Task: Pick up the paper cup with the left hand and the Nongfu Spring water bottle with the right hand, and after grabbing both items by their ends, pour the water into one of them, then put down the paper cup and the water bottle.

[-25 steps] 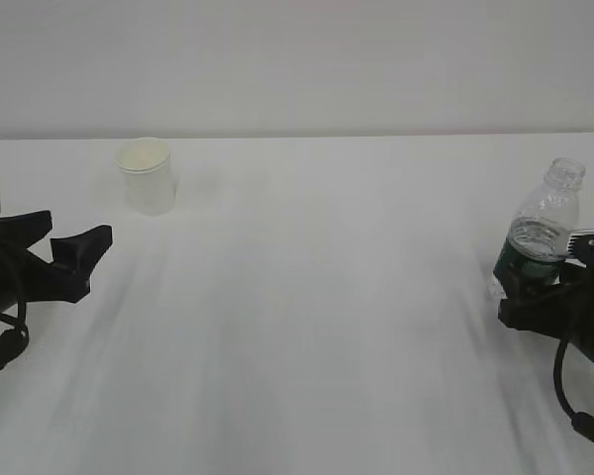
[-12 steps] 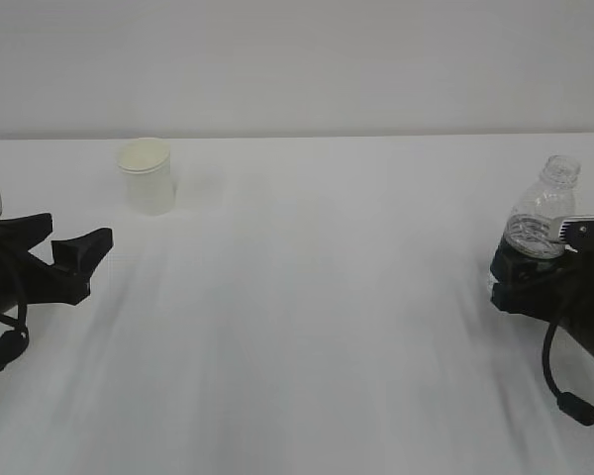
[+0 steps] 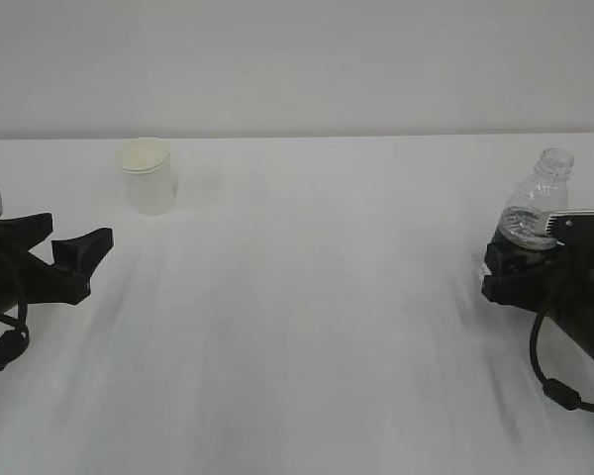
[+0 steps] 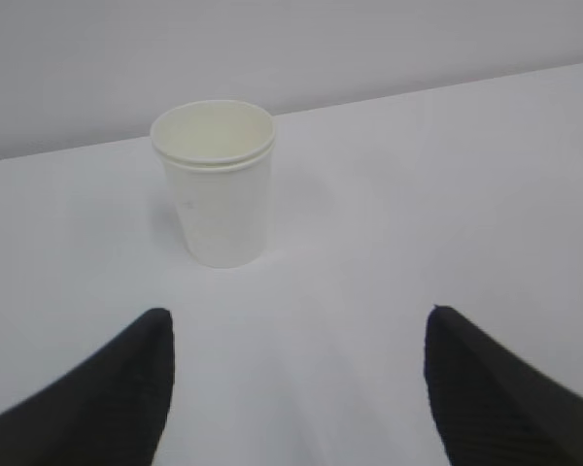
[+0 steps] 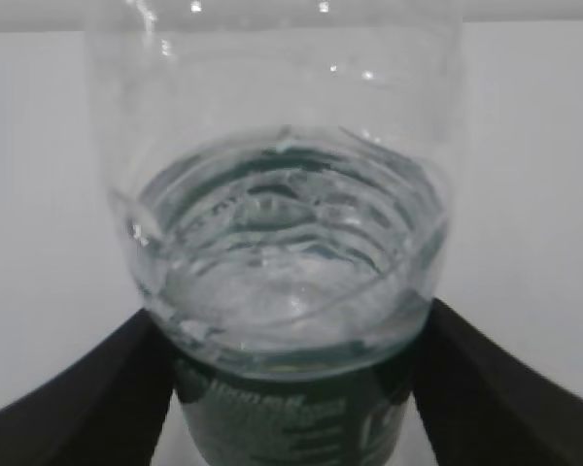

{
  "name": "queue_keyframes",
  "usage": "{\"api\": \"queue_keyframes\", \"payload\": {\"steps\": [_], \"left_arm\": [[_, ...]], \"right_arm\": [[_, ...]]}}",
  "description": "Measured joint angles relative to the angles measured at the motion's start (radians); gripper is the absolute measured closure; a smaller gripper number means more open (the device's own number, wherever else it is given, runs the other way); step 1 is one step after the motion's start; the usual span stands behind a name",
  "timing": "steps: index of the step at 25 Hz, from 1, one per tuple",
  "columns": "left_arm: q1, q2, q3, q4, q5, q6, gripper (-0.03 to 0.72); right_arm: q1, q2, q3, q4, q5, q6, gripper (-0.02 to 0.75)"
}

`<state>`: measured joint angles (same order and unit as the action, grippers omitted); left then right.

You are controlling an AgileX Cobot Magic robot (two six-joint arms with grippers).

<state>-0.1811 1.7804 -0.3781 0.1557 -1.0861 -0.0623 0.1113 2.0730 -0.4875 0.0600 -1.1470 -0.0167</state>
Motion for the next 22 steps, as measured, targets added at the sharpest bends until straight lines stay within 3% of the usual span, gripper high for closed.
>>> {"api": "queue_keyframes", "payload": {"steps": [16, 22], "left_arm": [[0.000, 0.000, 0.000, 0.000, 0.000, 0.000, 0.105], [0.000, 0.000, 0.000, 0.010, 0.002, 0.000, 0.105]], "right_arm": [[0.000, 0.000, -0.020, 0.000, 0.001, 0.000, 0.180], [0.000, 0.017, -0.023, -0.005, -0.001, -0.020, 0.102]]}}
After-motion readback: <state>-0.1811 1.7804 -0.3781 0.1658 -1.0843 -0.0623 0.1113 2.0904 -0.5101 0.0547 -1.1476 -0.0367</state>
